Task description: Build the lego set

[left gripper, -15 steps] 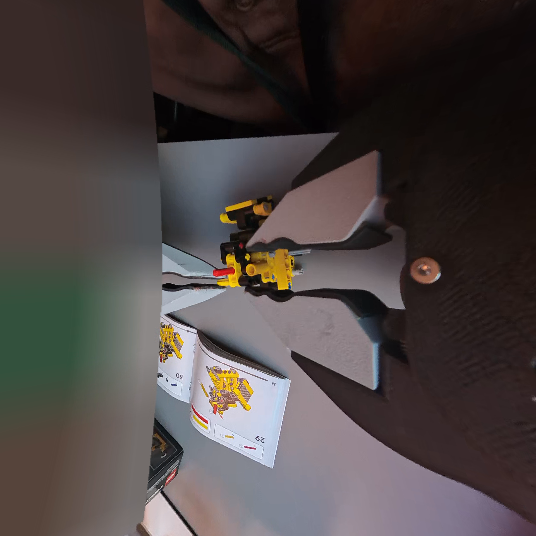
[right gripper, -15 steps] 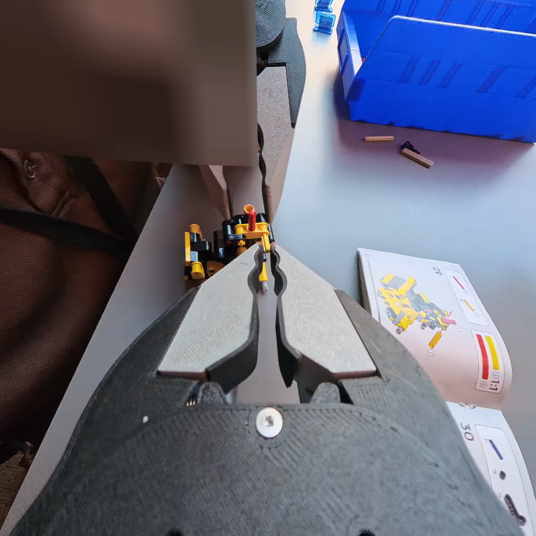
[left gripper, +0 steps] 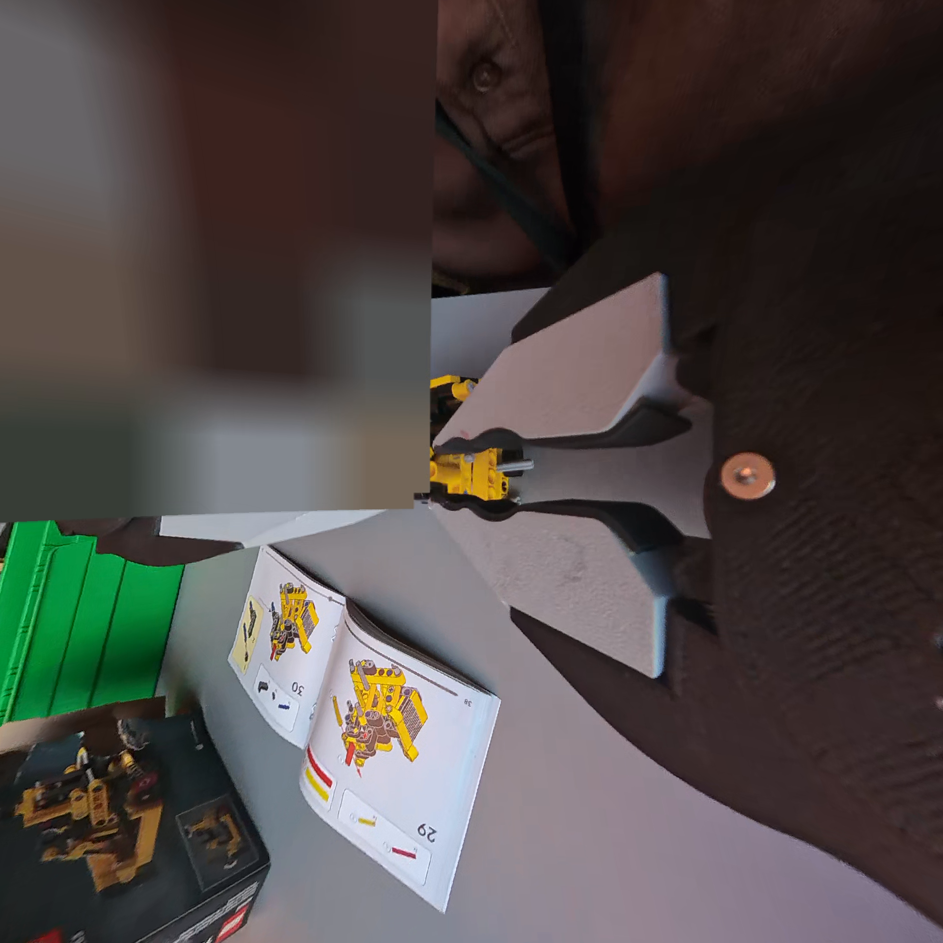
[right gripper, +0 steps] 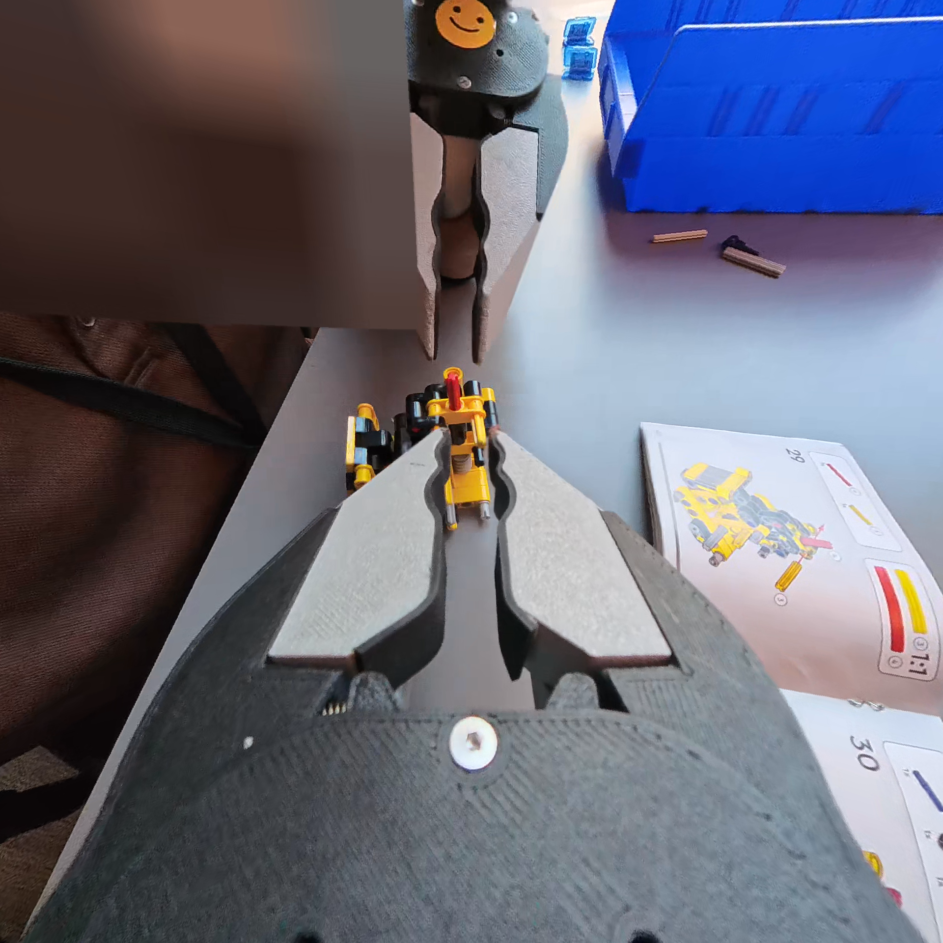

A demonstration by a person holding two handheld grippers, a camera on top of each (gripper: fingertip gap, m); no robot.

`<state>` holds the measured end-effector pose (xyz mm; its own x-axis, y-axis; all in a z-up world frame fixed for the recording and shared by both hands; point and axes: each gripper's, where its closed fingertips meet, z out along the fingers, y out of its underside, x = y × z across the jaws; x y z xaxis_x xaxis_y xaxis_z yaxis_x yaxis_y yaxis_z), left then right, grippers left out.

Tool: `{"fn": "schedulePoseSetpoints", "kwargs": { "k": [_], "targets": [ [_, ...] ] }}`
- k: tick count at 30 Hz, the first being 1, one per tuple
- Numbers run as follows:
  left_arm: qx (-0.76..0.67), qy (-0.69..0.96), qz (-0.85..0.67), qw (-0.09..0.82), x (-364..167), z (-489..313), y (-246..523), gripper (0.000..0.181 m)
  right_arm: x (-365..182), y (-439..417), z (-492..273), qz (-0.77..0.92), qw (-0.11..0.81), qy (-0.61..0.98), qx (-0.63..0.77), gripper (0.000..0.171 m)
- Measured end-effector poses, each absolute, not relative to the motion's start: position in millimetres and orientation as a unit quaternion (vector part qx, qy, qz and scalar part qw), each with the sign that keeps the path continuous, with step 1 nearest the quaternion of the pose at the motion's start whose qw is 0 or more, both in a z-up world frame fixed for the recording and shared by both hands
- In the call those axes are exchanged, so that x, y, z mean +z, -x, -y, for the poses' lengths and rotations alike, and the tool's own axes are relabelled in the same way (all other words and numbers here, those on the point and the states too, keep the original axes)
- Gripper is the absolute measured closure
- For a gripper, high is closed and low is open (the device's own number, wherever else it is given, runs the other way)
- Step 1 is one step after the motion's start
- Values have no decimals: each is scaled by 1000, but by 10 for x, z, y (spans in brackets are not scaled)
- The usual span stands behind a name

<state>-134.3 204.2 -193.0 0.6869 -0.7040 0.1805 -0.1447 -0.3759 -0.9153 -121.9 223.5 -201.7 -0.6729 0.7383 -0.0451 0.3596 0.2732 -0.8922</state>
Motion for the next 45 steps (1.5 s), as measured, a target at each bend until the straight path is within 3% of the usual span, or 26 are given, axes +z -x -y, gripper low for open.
{"fn": "schedulePoseSetpoints", "kwargs": {
  "k": [21, 31, 45],
  "targets": [
    [-230, 773, -325, 494, -1997, -2123, 1251, 176, -2061, 1202, -2287, 775, 186, 364, 482, 170],
    [-117, 752, -380, 525, -2022, -2124, 1269, 163, -2064, 1200, -2283, 775, 183, 365, 482, 170],
    [-96, 747, -386, 532, -2022, -2150, 1242, 164, -2060, 1202, -2289, 776, 187, 367, 478, 170]
  ]
}}
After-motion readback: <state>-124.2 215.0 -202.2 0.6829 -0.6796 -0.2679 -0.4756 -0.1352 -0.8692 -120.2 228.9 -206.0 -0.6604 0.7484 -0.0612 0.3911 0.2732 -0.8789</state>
